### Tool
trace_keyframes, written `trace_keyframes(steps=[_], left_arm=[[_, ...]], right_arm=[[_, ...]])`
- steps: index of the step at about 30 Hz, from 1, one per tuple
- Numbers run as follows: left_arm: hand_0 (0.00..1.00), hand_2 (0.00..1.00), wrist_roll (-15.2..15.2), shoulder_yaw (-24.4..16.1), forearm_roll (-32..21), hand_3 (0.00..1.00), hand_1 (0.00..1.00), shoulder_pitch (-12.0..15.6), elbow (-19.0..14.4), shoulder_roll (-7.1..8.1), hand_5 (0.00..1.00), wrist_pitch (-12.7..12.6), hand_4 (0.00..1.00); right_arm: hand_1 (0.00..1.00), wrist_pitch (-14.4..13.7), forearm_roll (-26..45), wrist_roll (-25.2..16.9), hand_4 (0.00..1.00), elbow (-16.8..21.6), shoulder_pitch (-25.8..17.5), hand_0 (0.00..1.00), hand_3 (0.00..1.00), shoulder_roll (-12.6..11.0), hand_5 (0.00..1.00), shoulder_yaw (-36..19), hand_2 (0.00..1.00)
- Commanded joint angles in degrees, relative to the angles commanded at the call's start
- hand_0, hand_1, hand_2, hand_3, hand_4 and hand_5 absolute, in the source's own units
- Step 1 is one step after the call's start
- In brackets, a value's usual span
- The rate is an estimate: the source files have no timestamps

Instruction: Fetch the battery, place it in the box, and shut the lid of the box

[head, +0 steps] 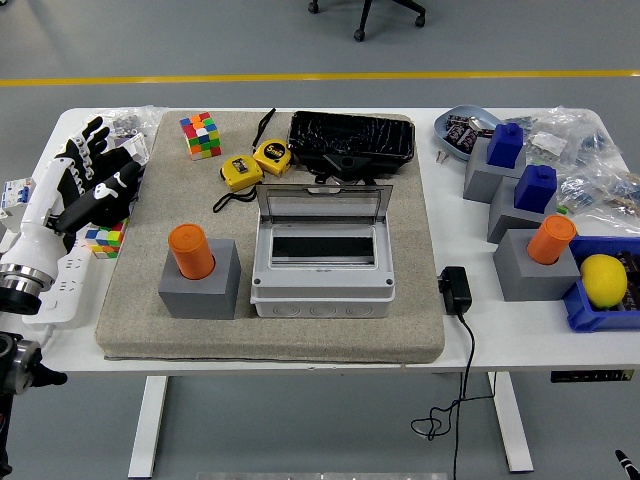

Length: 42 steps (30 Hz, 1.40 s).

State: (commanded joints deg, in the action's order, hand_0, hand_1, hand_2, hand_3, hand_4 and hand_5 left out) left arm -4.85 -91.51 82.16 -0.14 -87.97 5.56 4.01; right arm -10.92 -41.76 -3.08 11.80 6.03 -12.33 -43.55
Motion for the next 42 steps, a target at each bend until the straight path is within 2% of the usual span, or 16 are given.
trace_keyframes(steps=[14,27,35,42], left_arm=[[0.998,0.998,0.77,3.22,-0.41,0.998,0.998,2.76,-1.92,-0.97,0.497,1.15,0.998],[0.998,0.998,1.32,5.64,-1.0,0.998,0.998,3.56,0.32,-1.64,0.512,2.36,0.998],[0.998,0.998,1.14,6.7,-3.49,0.998,0.998,2.77,2.53,-2.36,0.511,3.76,0.998],[0.998,0.998,0.94,8.85,-4.53,0.998,0.998,2.07,3.28,-2.52,0.49,3.84,0.998]], right_arm=[[0.767,-0.08,-0.03,-0.02,0.998,0.04,-0.04,0.806,0.769,-0.13,0.998,0.04,0.755],[0.764,-0.17,0.04,0.01,0.998,0.09,-0.01,0.805,0.768,-0.07,0.998,0.04,0.753],[0.763,-0.1,0.17,0.0,0.998,0.19,-0.07,0.804,0.768,0.09,0.998,0.05,0.752],[0.764,-0.17,0.43,-0.01,0.998,0.14,-0.13,0.804,0.767,0.22,0.998,0.31,0.751]])
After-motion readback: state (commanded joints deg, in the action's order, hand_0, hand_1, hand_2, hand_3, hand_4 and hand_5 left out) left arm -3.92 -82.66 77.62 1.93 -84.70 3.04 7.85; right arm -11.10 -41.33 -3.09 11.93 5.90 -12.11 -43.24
